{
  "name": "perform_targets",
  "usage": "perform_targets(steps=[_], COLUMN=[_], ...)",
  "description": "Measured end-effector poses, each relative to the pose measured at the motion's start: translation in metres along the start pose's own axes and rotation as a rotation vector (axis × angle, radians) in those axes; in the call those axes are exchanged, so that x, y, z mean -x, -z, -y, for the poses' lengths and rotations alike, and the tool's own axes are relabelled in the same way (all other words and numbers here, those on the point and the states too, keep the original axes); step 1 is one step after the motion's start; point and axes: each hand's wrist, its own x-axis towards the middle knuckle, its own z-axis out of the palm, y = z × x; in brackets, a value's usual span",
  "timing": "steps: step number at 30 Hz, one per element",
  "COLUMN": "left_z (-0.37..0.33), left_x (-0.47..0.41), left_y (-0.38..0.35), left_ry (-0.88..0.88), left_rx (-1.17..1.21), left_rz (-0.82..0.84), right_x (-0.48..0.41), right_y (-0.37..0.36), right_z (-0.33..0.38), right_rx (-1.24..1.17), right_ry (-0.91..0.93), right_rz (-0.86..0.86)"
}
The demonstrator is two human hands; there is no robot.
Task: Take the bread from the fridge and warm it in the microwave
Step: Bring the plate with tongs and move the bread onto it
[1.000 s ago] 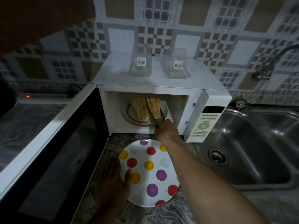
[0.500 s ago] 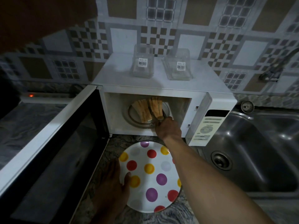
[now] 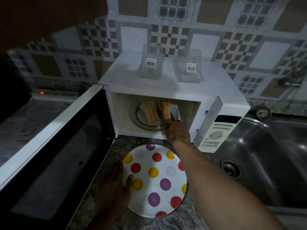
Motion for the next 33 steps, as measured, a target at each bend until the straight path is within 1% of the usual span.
perform_targets(steps=[5,10,14,19,22,25,27,31,33], left_z=[0.003,0.003,0.006,0.007,0.008,0.006,0.002,-0.003,-0.003], left_x=[0.002,0.003,0.003,0.003,0.003,0.006,0.006,0.007,0.007], left_y=[-0.002,-0.003,-0.003,-0.004,-0.003,-0.003,-0.002,-0.002,-0.001], left_ry=[-0.007,-0.025,-0.033,-0.046,-0.064,-0.064,-0.044,-0.037,-0.047], left_rx=[-0.006,-0.011,-0.019,-0.048,-0.080,-0.056,-0.036,-0.067,-0.073], left_rz=[0.004,-0.001,0.011,0.001,0.022,0.029,0.070,0.091,0.092], right_x=[-0.003,0.004,0.017,0.044,0.071,0.097,0.113,0.152,0.168], right_y=[-0.001,0.002,0.008,0.018,0.026,0.027,0.026,0.021,0.014], right_z=[-0.009,-0.016,-0.025,-0.034,-0.037,-0.044,-0.049,-0.051,-0.053], right_rx=[-0.084,-0.083,-0.067,-0.101,-0.060,-0.062,-0.058,-0.031,-0.030], right_ry=[-0.021,-0.084,-0.083,-0.122,-0.103,-0.114,-0.128,-0.053,-0.053], right_rz=[-0.011,-0.048,-0.070,-0.120,-0.149,-0.150,-0.156,-0.149,-0.149])
